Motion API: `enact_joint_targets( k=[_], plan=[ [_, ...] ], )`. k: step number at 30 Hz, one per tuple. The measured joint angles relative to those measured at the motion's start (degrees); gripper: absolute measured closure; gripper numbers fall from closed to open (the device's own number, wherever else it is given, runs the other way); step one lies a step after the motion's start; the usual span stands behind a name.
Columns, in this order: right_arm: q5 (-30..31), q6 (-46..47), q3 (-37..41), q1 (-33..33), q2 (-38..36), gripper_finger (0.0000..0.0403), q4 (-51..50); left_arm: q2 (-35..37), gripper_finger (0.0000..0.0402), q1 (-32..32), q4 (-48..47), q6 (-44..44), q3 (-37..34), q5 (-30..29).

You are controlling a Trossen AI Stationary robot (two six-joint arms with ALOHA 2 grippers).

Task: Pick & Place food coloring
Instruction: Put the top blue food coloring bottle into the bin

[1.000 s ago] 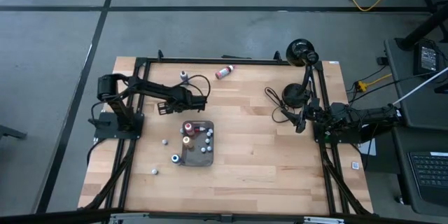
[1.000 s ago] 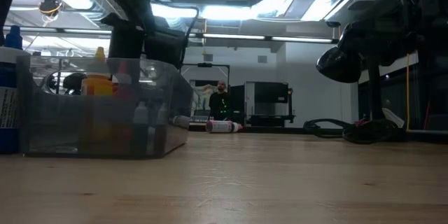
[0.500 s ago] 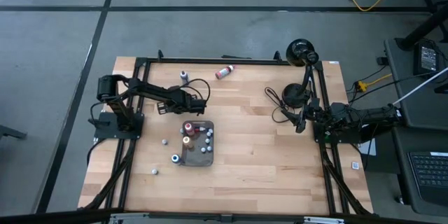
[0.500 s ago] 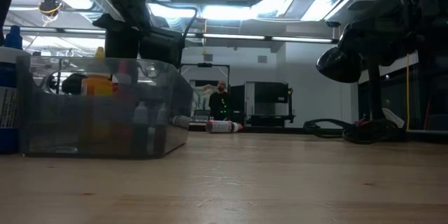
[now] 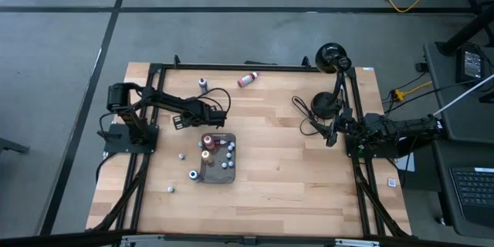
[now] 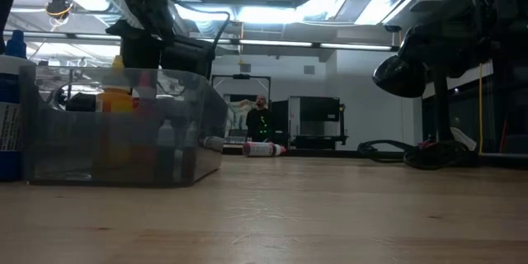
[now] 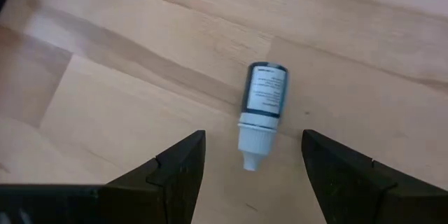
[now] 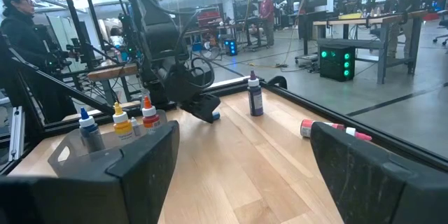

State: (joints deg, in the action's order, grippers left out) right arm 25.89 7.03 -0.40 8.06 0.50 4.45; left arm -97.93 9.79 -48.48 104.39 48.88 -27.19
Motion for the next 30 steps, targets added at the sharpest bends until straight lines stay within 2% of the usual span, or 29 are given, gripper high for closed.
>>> enact_joint_targets(
  k=[4,9,15,22,30],
  plan=[
    [0.0,0.0,0.0,0.0,0.0,0.008,0.0,0.0,0.0171,0.6,0.5,-2.7,0.0,-1.6],
    [0.0,0.0,0.0,0.0,0.0,0.008,0.0,0.0,0.0179,1.0,0.5,-2.9,0.0,-0.7],
    [0.0,0.0,0.0,0.0,0.0,0.008,0.0,0.0,0.0228,1.7,0.6,-2.1,0.0,1.6],
    [0.0,0.0,0.0,0.0,0.0,0.008,0.0,0.0,0.0294,1.7,0.3,-3.6,0.0,1.2],
    [0.0,0.0,0.0,0.0,0.0,0.008,0.0,0.0,0.0325,2.0,-0.4,-3.7,0.0,-1.4]
  ],
)
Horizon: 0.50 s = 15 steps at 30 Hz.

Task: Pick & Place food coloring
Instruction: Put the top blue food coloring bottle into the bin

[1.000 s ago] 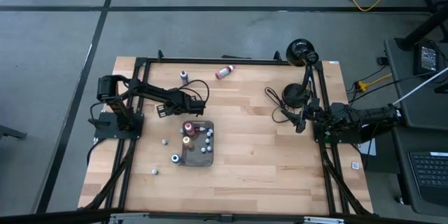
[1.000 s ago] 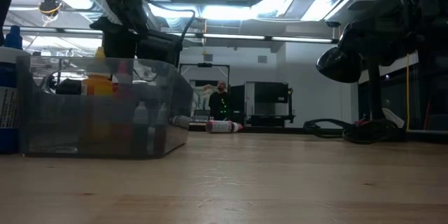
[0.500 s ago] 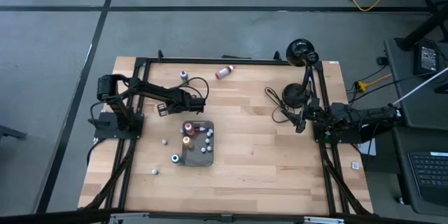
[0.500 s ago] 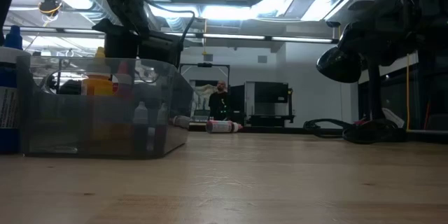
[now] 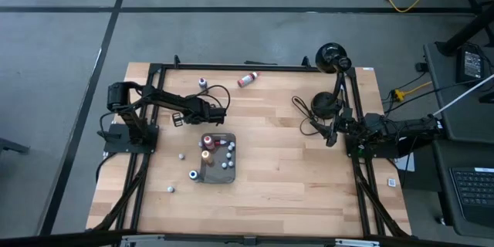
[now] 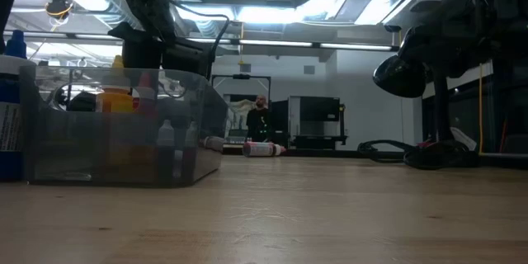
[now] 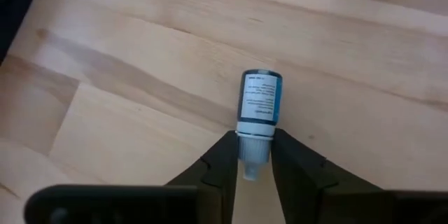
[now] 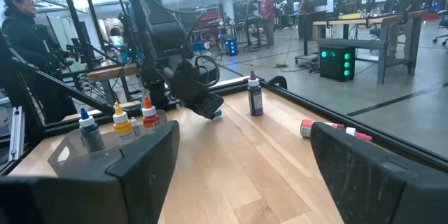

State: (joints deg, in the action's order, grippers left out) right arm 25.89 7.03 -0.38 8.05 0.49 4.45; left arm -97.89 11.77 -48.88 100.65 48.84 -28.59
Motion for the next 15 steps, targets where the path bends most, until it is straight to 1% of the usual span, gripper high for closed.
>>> enact_joint_targets(
  k=[4,8,10,15],
  plan=[
    [0.0,0.0,0.0,0.0,0.0,0.008,0.0,0.0,0.0331,0.0,0.6,-1.8,0.0,0.5],
    [0.0,0.0,0.0,0.0,0.0,0.008,0.0,0.1,0.0334,0.0,0.5,-2.5,0.0,2.6],
    [0.0,0.0,0.0,0.0,0.0,0.008,0.0,0.7,0.0335,-0.2,0.3,-3.9,0.0,4.2],
    [0.0,0.0,0.0,0.0,0.0,0.008,0.0,3.5,0.0336,-0.8,-1.2,-7.5,0.1,5.4]
  ],
)
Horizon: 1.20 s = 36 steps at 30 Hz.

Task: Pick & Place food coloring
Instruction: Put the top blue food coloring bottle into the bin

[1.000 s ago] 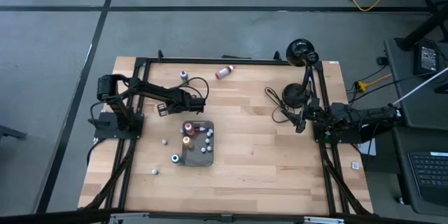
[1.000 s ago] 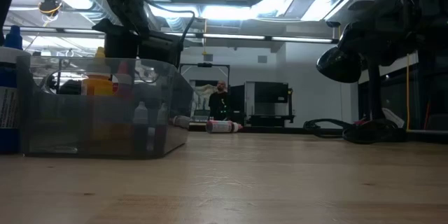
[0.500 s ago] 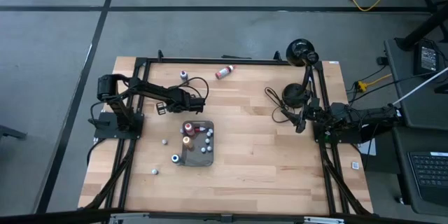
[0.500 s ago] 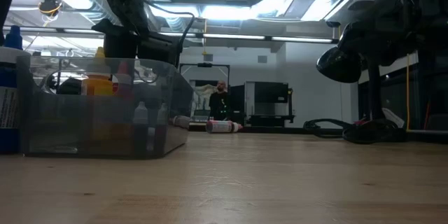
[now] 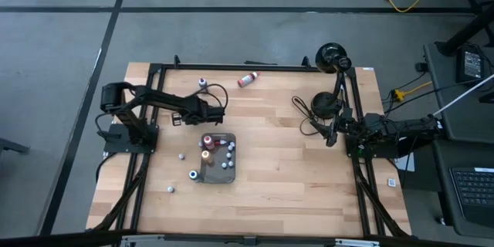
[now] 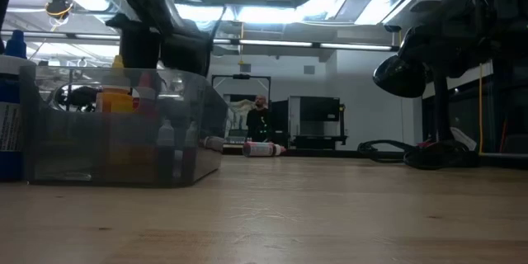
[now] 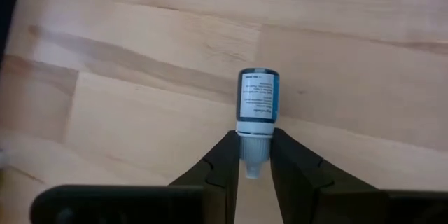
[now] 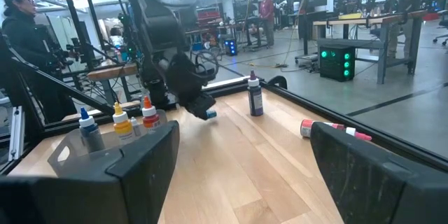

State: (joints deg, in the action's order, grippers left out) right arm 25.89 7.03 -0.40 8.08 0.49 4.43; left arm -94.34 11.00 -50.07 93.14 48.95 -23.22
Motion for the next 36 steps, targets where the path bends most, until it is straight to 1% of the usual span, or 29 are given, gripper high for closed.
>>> enact_joint_targets(
  k=[6,9,14,16,21,26,30,36],
  plan=[
    [0.0,0.0,0.0,0.0,0.0,0.008,0.0,5.7,0.0337,-0.4,-2.7,-4.7,0.0,2.2],
    [0.0,0.0,0.0,0.0,0.0,0.008,0.0,9.1,0.0341,-0.9,-3.5,-7.9,0.0,5.2],
    [0.0,0.0,0.0,0.0,0.0,0.008,0.0,15.2,0.035,-1.7,-4.5,-13.0,0.3,12.6],
    [0.0,0.0,0.0,0.0,0.0,0.008,0.0,17.3,0.035,-2.2,-6.8,-14.6,1.7,13.6],
    [0.0,0.0,0.0,0.0,0.0,0.008,0.0,20.3,0.0351,-2.3,-15.0,-18.5,7.5,14.3],
    [0.0,0.0,0.0,0.0,0.0,0.008,0.0,21.0,0.0351,-2.3,-22.2,-24.4,16.3,16.8],
    [0.0,0.0,0.0,0.0,0.0,0.008,0.0,19.6,0.0352,-2.3,-26.8,-27.7,23.0,19.1],
    [0.0,0.0,0.0,0.0,0.0,0.008,0.0,15.1,0.0352,-2.4,-33.4,-31.2,32.2,24.9]
  ],
)
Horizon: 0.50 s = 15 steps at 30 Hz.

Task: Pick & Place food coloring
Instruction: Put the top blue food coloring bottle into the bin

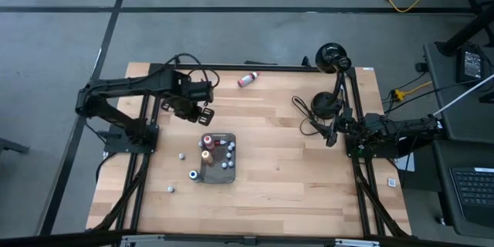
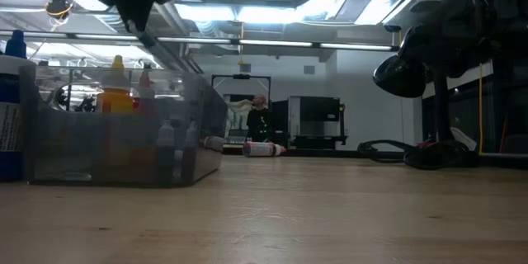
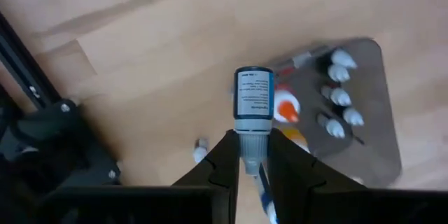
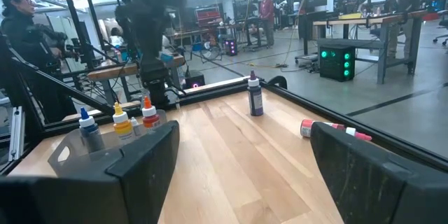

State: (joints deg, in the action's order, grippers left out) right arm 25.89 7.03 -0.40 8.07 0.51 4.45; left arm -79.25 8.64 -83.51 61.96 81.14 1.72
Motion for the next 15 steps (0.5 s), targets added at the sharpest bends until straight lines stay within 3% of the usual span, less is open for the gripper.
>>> enact_joint_targets(
  k=[15],
  plan=[
    [0.0,0.0,0.0,0.0,0.0,0.008,0.0,-21.2,0.0352,-0.9,-6.5,-10.9,22.2,11.5]
  ],
)
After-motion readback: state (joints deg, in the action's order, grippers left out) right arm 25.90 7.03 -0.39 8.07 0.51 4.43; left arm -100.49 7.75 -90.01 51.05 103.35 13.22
